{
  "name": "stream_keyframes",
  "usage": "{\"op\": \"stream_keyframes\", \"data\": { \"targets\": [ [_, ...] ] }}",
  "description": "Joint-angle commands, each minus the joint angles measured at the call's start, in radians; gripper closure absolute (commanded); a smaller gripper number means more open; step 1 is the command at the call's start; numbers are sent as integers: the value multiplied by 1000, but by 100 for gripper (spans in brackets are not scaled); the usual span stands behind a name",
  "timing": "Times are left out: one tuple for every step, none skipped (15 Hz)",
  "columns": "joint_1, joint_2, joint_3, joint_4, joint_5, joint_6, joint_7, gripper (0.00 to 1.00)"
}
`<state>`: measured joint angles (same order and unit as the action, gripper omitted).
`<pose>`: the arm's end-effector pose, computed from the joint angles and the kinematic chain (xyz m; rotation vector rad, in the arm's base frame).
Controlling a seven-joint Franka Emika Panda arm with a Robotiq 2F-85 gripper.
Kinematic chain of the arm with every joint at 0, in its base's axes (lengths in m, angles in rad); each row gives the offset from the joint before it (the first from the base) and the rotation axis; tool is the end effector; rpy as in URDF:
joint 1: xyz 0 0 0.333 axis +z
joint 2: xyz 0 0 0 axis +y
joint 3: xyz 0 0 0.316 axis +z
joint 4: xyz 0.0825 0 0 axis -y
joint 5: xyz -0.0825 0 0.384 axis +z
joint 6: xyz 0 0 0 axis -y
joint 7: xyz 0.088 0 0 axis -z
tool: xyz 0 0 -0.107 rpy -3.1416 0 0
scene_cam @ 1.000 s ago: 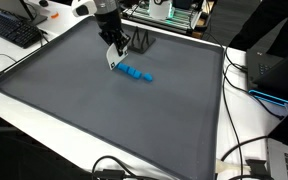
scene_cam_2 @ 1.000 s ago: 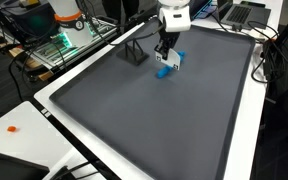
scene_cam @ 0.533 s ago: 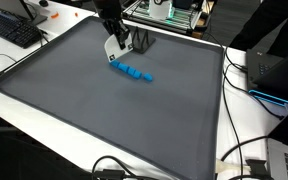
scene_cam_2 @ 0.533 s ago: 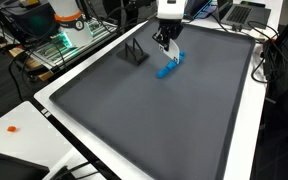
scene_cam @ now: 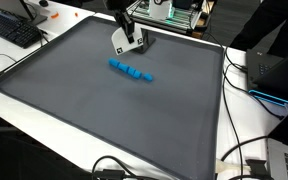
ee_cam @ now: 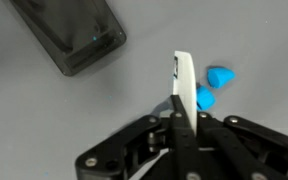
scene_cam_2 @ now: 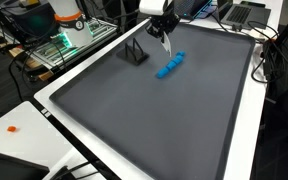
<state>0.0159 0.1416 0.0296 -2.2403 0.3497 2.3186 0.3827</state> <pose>0.5316 0.0306 0.3011 -2.7805 0.8367 0.1680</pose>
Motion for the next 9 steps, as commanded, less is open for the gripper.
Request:
{"op": "stream_keyframes", "data": {
  "targets": [
    [7, -88, -8, -123, 50, 49, 94, 99],
    [7, -103, -10, -147, 55, 64, 123, 99],
    [7, -116, -11, -169, 55, 76, 158, 99],
    [6, -131, -12, -192, 56, 90, 198, 99],
    [5, -142, -13, -211, 56, 102, 236, 99],
    [3, -153, -14, -232, 60, 114, 282, 99],
    [2, -162, -15, -251, 57, 128, 333, 99],
    [-1, -169, -15, -268, 66, 137, 375, 99],
    [-3, -176, -16, -285, 71, 148, 417, 99]
  ]
}}
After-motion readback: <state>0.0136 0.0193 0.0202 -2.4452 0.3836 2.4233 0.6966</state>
